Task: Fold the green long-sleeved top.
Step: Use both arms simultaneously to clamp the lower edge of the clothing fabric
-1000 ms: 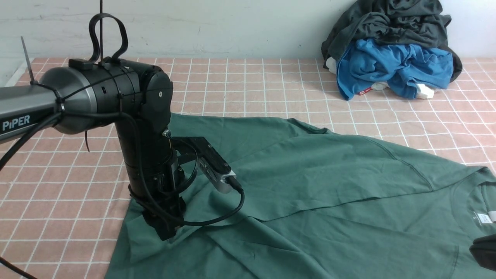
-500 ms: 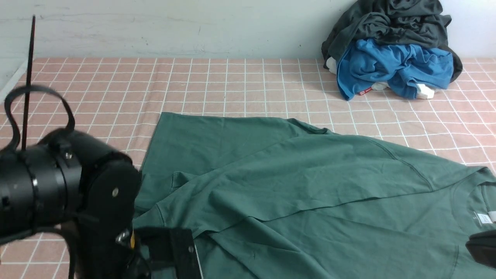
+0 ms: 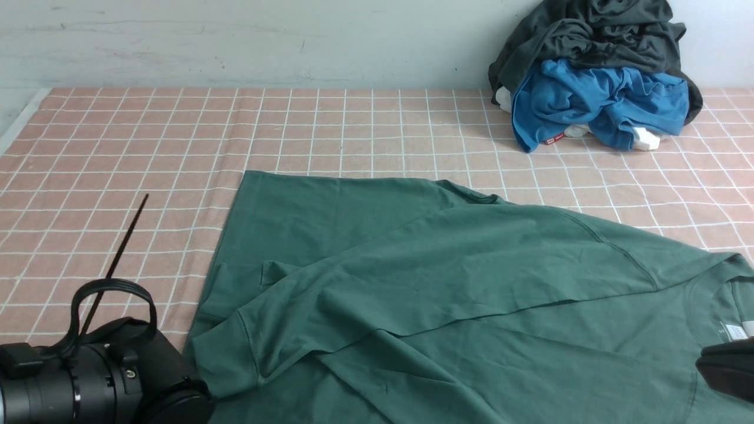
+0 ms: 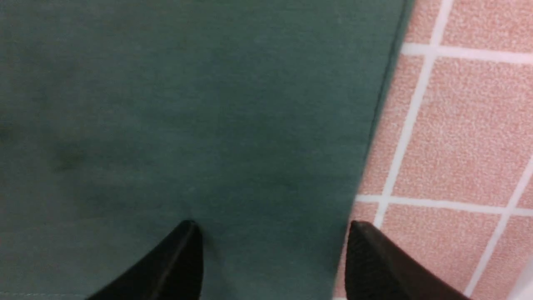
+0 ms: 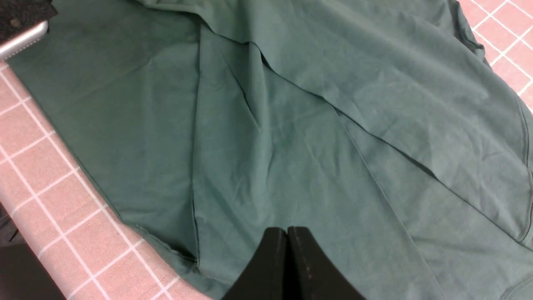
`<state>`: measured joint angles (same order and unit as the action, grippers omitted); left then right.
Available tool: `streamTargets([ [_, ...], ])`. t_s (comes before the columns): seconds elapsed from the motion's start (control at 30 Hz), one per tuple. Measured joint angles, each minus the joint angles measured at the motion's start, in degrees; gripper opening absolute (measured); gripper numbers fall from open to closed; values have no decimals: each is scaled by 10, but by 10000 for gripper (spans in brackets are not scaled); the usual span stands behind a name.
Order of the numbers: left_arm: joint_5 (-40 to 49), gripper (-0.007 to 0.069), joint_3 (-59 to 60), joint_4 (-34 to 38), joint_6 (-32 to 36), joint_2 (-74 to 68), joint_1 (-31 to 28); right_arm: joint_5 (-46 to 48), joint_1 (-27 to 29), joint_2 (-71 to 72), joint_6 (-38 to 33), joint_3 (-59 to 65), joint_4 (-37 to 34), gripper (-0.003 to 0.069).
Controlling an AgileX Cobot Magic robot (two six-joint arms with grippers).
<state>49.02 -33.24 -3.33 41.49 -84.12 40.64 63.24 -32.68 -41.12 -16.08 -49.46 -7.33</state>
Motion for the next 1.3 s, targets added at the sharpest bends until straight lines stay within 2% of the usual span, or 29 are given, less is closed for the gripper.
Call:
streamTargets([
  [0.7, -11, 427, 6, -22, -20, -15, 1, 14, 0, 0, 0, 0, 0, -14],
  [0.87, -26, 427, 8, -32, -45, -4, 1, 17, 0, 0, 0, 0, 0, -14],
  [1.1, -42, 427, 8, -109, -141, 19, 1, 17, 0, 0, 0, 0, 0, -14],
  [1.3, -41, 427, 9, -100, -158, 15, 1, 17, 0, 0, 0, 0, 0, -14],
])
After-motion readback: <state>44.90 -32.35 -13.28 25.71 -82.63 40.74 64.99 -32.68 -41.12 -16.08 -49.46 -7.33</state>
